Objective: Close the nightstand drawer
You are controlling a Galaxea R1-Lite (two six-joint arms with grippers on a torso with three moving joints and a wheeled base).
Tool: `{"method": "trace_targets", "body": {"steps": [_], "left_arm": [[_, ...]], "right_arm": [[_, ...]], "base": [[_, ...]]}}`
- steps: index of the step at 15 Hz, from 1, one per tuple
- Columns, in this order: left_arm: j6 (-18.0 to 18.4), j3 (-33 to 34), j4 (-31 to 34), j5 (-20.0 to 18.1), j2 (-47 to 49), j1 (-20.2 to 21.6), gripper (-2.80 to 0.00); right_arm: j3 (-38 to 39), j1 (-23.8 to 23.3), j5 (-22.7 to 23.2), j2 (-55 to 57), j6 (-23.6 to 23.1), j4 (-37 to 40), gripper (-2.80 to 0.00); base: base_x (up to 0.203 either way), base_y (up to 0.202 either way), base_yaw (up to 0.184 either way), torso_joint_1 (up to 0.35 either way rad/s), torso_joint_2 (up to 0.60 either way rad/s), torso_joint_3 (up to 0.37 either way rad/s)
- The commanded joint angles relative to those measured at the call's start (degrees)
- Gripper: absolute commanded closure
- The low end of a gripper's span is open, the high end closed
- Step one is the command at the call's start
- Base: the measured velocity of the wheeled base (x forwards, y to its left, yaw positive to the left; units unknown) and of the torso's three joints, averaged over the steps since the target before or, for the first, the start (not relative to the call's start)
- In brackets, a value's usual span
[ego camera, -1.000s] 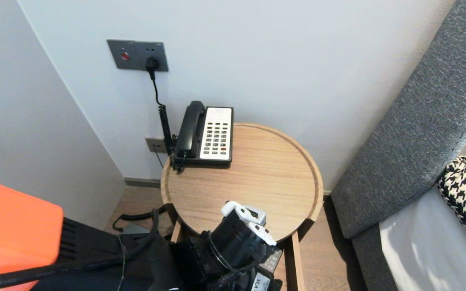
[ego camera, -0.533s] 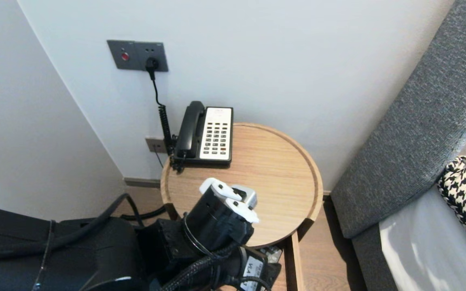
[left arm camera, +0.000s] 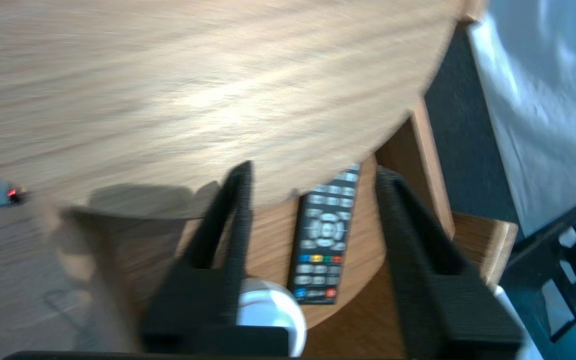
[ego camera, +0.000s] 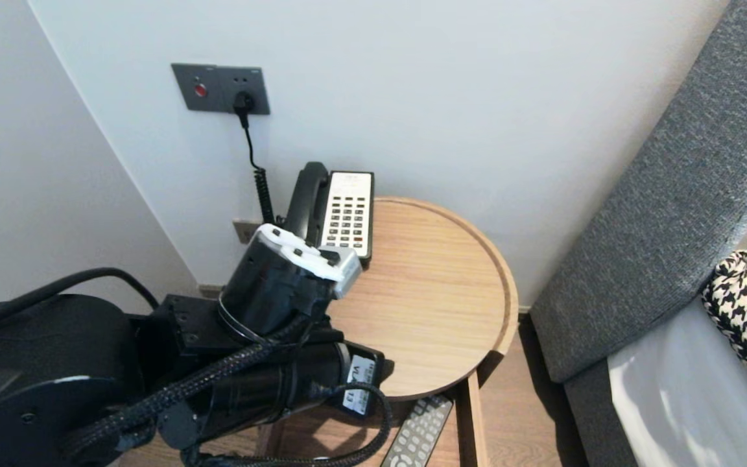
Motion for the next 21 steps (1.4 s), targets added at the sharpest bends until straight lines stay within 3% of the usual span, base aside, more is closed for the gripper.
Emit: {"method": "trace_targets", "body": {"steps": [1,6,9,14,18,21], "left_arm": [[-0.08,-0.18,0.9,0.03,-2.75,1.61,0.0],[-0.08,-0.33,4.25,-0.03,-6.81,5.44,0.0],[-0.06,0.47,9.77,0.05,-10.51,9.48,0.0],[1.47,6.82,15.5,-0.03,-16.33,16.0,0.0],[1.59,11.29,20.14,-0.03,-19.67,17.98,0.0],[1.67,14.57,28.92,-0.01,-21.24,18.36,0.0]], "right_arm": [[1.41,-0.02,-0.01,0.08,-0.02,-0.04,0.0],[1.47,-0.02,-0.01,0.01,-0.02,-0.04,0.0],[1.42,-0.02,-0.01,0.07,0.05,-0.04,0.0],[1.48,-0.02,-0.01,0.08,-0.02,-0.04,0.0],[1.41,-0.02,-0.01,0.04,0.02,-0.04,0.0],[1.44,-0.02,-0.01,0.02,-0.01,-0.04,0.0]], "base": [[0.0,0.0,0.0,0.0,0.0,0.0],[0.0,0.0,0.0,0.0,0.0,0.0],[0.0,0.0,0.0,0.0,0.0,0.0],[0.0,0.0,0.0,0.0,0.0,0.0],[0.0,0.0,0.0,0.0,0.0,0.0],[0.0,0.0,0.0,0.0,0.0,0.0]]}}
